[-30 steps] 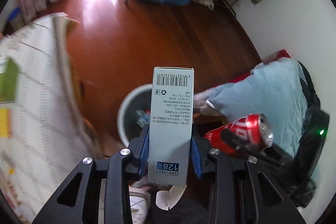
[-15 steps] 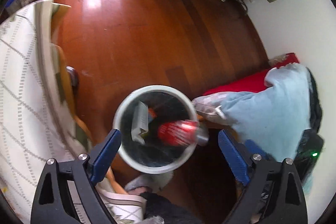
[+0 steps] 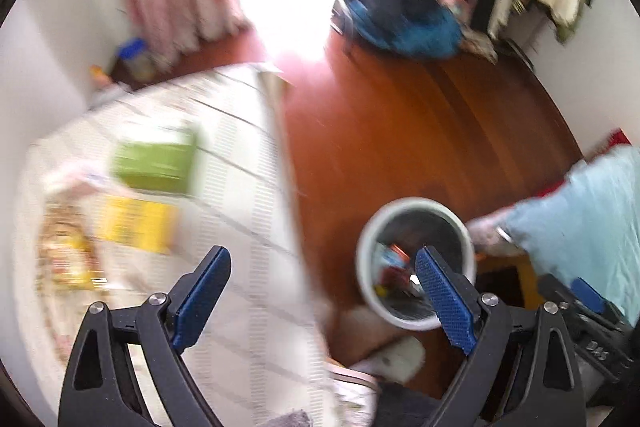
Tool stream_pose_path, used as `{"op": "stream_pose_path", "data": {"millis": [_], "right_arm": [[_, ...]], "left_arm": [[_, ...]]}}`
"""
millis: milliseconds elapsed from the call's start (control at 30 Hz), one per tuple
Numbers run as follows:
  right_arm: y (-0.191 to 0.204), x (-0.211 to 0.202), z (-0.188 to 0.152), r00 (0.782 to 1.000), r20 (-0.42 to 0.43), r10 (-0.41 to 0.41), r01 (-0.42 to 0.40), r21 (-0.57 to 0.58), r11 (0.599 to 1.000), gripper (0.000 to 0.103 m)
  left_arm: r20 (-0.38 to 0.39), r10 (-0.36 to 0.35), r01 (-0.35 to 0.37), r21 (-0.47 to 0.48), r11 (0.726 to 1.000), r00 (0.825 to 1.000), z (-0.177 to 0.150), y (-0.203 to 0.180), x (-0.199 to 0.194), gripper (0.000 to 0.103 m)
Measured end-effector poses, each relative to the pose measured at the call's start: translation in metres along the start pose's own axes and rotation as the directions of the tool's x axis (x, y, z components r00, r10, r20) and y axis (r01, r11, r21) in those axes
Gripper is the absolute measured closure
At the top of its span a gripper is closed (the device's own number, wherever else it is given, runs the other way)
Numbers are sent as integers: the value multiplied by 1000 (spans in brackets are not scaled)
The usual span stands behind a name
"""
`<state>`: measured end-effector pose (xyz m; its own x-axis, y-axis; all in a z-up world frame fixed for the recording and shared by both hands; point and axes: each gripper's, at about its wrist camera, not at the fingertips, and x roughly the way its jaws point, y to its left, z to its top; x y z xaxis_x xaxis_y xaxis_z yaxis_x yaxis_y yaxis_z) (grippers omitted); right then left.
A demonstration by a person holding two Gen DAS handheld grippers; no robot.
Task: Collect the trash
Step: 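Carry box and can over the bin and open both tools, then grasp the yellow snack bag with the left tool while the right tool grasps the crumpled wrapper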
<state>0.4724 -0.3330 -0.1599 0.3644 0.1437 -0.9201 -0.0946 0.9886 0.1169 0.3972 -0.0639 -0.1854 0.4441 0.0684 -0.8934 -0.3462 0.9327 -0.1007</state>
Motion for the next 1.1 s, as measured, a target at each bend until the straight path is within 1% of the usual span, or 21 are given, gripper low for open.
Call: {"op": "stream_pose_path", "data": {"millis": [100,200,300,367,433,500,533,567,633,667,767,833,900,933,967,1000,1033,1100], "right_arm": [[38,-27,-4,998,26,65,-64,-36,997,2],[81,-40,-14,990,16,138,-136,-87,987,2],[138,-38,-31,977,-40,211,-215,-168,962,3],[175,-28,-44,966,-85,245,-258,-212,943,3],[217,-10,-59,946,-151,285,-316,-249,916,4],[251,9,-73,928,-210,308,-358,-270,894,19],[269,21,-78,918,-241,314,-376,-281,883,22],[287,33,-83,913,-264,310,-383,-295,876,26],[318,59,-92,904,-305,301,-394,-319,862,27],[326,68,-95,902,-315,296,-396,-324,859,27],[351,98,-99,885,-358,297,-418,-333,845,28],[363,110,-104,877,-378,296,-430,-345,834,34],[373,118,-110,867,-402,294,-445,-360,820,54],[376,122,-115,861,-419,287,-450,-366,815,61],[378,126,-115,860,-428,278,-446,-367,816,82],[377,128,-116,861,-431,271,-440,-363,821,89],[373,128,-117,859,-428,282,-445,-349,825,90],[362,126,-115,871,-409,271,-420,-337,843,91]], "left_arm": [[75,72,-70,-34,997,995,-7,46,-36,9],[101,168,-160,-81,984,981,-25,104,-61,9],[67,251,-239,-149,959,966,-48,167,-67,9],[6,277,-269,-214,939,961,-62,214,-58,9],[-51,271,-274,-277,921,961,-72,251,-43,9],[-89,267,-281,-308,909,960,-78,275,-31,9],[-103,267,-286,-316,904,958,-79,284,-24,9],[-118,271,-295,-323,899,955,-81,295,-17,9],[-136,271,-301,-324,897,953,-83,304,-8,9],[-140,271,-303,-325,896,952,-82,310,-7,9],[-144,245,-280,-333,900,959,-83,323,1,9],[-139,208,-244,-341,908,968,-80,326,5,9],[-137,162,-201,-342,918,977,-74,324,12,9],[-140,133,-174,-336,926,981,-72,321,18,9],[-140,113,-154,-331,931,984,-69,319,22,9],[-145,79,-123,-327,937,986,-66,315,29,9],[-153,63,-110,-325,939,986,-64,312,34,9],[-172,40,-92,-305,948,984,-58,303,49,9]]}}
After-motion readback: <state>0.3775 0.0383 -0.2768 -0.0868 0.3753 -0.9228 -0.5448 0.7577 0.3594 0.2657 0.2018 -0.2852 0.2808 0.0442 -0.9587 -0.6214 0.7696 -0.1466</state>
